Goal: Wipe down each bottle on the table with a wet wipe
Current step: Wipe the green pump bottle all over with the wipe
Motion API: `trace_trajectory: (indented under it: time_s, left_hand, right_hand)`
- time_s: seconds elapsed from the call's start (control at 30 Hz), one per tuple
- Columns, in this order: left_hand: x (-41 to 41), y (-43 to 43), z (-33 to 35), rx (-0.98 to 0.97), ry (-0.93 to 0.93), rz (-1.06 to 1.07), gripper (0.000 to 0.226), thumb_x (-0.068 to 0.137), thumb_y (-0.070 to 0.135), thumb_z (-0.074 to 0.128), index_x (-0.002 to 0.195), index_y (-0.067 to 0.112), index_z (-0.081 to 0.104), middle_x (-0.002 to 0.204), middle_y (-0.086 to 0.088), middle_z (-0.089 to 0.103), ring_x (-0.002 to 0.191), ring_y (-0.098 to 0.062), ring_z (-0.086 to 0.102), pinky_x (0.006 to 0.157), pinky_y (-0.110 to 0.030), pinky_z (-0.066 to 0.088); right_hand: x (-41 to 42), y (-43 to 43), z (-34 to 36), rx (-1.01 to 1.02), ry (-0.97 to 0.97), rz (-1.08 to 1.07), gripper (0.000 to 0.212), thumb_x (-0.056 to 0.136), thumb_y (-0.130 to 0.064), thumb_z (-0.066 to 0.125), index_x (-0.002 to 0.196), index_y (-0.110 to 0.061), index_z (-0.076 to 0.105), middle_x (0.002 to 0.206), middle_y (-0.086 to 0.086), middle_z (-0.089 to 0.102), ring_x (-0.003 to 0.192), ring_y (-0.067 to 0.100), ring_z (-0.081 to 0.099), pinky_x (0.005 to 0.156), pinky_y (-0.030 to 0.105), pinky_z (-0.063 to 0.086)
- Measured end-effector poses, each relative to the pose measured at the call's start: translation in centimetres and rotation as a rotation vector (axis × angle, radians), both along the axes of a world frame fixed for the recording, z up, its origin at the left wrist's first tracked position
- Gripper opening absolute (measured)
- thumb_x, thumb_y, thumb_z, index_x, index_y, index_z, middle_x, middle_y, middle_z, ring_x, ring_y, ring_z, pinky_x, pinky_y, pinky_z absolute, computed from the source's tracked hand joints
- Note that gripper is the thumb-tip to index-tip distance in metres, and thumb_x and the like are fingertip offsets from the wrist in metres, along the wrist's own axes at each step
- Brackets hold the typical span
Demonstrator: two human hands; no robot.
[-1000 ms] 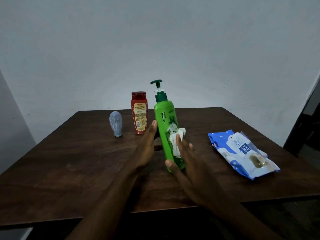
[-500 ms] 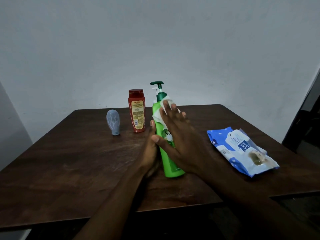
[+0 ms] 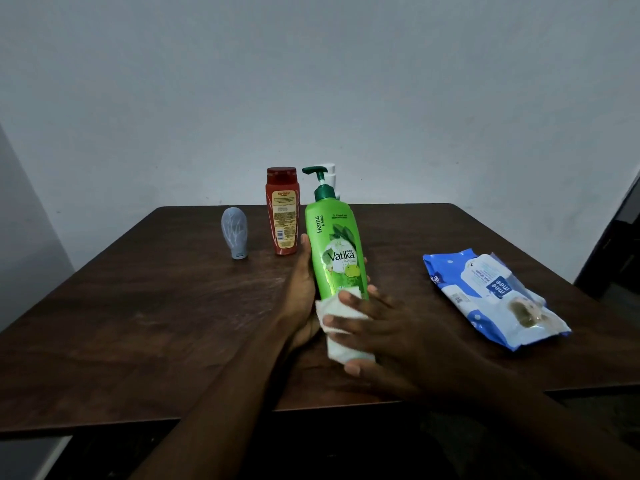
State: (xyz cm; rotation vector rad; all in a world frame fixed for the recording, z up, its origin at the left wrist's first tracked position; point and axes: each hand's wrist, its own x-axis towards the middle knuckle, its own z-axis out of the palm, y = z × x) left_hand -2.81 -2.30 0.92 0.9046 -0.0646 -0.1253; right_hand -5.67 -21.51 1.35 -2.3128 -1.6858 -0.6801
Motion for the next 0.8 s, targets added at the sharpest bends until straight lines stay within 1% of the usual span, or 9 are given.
trace_trajectory:
  time_s: [0.1, 0.2, 0.33, 0.43, 0.53, 0.6, 0.7, 0.77, 0.8]
  left_hand:
    - [-0.4, -0.4, 0.6, -0.015, -0.039, 0.015, 0.077, 0.097, 0.070, 0.028, 0.122, 0.008, 0.066, 0.107, -0.018, 0.069, 0.089, -0.030, 0.065, 0.084, -0.042, 0.055]
    - [-0.1, -0.2, 0.1, -0.023, -0.040, 0.029, 0.078, 0.098, 0.070, 0.027, 0.123, 0.008, 0.067, 0.111, -0.020, 0.069, 0.092, -0.030, 0.068, 0.086, -0.044, 0.056]
    - [-0.4, -0.5, 0.3, -0.052, -0.065, -0.045, 0.079, 0.099, 0.071, 0.023, 0.131, 0.010, 0.062, 0.121, -0.017, 0.070, 0.104, -0.029, 0.070, 0.088, -0.044, 0.058]
    - [-0.7, -0.9, 0.4, -0.076, -0.088, -0.088, 0.080, 0.100, 0.070, 0.016, 0.125, 0.019, 0.071, 0.128, -0.012, 0.069, 0.108, -0.026, 0.069, 0.091, -0.044, 0.053]
    - [-0.6, -0.8, 0.3, -0.103, -0.091, -0.061, 0.072, 0.100, 0.069, 0.020, 0.137, 0.022, 0.062, 0.142, -0.013, 0.060, 0.125, -0.030, 0.061, 0.106, -0.050, 0.047]
    - [-0.6, -0.9, 0.3, -0.101, -0.087, -0.013, 0.068, 0.101, 0.067, 0.023, 0.137, 0.024, 0.060, 0.141, -0.013, 0.060, 0.126, -0.032, 0.060, 0.111, -0.055, 0.041]
    - [-0.9, -1.1, 0.6, -0.077, -0.106, 0.014, 0.064, 0.102, 0.065, 0.021, 0.127, 0.031, 0.069, 0.135, -0.010, 0.066, 0.121, -0.030, 0.064, 0.104, -0.057, 0.048]
    - [-1.3, -1.3, 1.1, -0.084, -0.123, 0.049, 0.064, 0.104, 0.060, 0.018, 0.111, 0.037, 0.077, 0.127, -0.005, 0.071, 0.114, -0.025, 0.069, 0.093, -0.048, 0.057]
    - [-1.6, -1.4, 1.4, -0.082, -0.140, 0.069, 0.063, 0.104, 0.058, 0.019, 0.109, 0.037, 0.078, 0.126, -0.004, 0.071, 0.115, -0.023, 0.069, 0.094, -0.045, 0.058]
  right_hand:
    - [-0.2, -1.6, -0.6, 0.073, 0.024, 0.066, 0.034, 0.102, -0.037, 0.052, 0.125, -0.019, 0.069, 0.142, -0.007, 0.057, 0.143, 0.011, 0.039, 0.121, 0.037, 0.028]
    - [0.5, -2.5, -0.9, 0.205, 0.079, 0.004, 0.042, 0.100, -0.034, 0.054, 0.135, -0.012, 0.060, 0.147, -0.001, 0.051, 0.140, 0.008, 0.043, 0.116, 0.037, 0.036]
    - [1.9, -1.9, 0.3, 0.266, 0.246, -0.099, 0.059, 0.101, -0.041, 0.048, 0.151, -0.011, 0.037, 0.161, -0.004, 0.028, 0.147, 0.008, 0.031, 0.121, 0.033, 0.027]
    - [3.0, 0.1, 1.8, 0.296, 0.335, -0.118, 0.067, 0.102, -0.041, 0.048, 0.156, -0.011, 0.024, 0.166, -0.005, 0.012, 0.152, 0.009, 0.015, 0.125, 0.037, 0.018]
    - [4.1, 2.1, 3.5, 0.335, 0.333, -0.144, 0.071, 0.101, -0.040, 0.048, 0.158, -0.010, 0.019, 0.167, -0.003, 0.008, 0.153, 0.009, 0.007, 0.125, 0.046, 0.015]
    - [4.7, 3.2, 4.5, 0.349, 0.293, -0.154, 0.071, 0.101, -0.043, 0.047, 0.158, -0.011, 0.019, 0.167, -0.002, 0.009, 0.153, 0.011, 0.006, 0.125, 0.045, 0.013]
    - [5.0, 4.6, 5.7, 0.341, 0.169, -0.190, 0.072, 0.100, -0.052, 0.042, 0.157, -0.012, 0.023, 0.166, 0.000, 0.014, 0.154, 0.012, 0.007, 0.125, 0.044, 0.012]
    - [4.7, 5.2, 6.3, 0.345, 0.101, -0.174, 0.071, 0.099, -0.051, 0.045, 0.155, -0.010, 0.030, 0.165, 0.002, 0.021, 0.153, 0.014, 0.011, 0.124, 0.044, 0.014]
    - [4.5, 5.3, 6.6, 0.344, 0.066, -0.155, 0.069, 0.098, -0.049, 0.047, 0.153, -0.009, 0.034, 0.163, 0.003, 0.025, 0.153, 0.015, 0.013, 0.124, 0.045, 0.016]
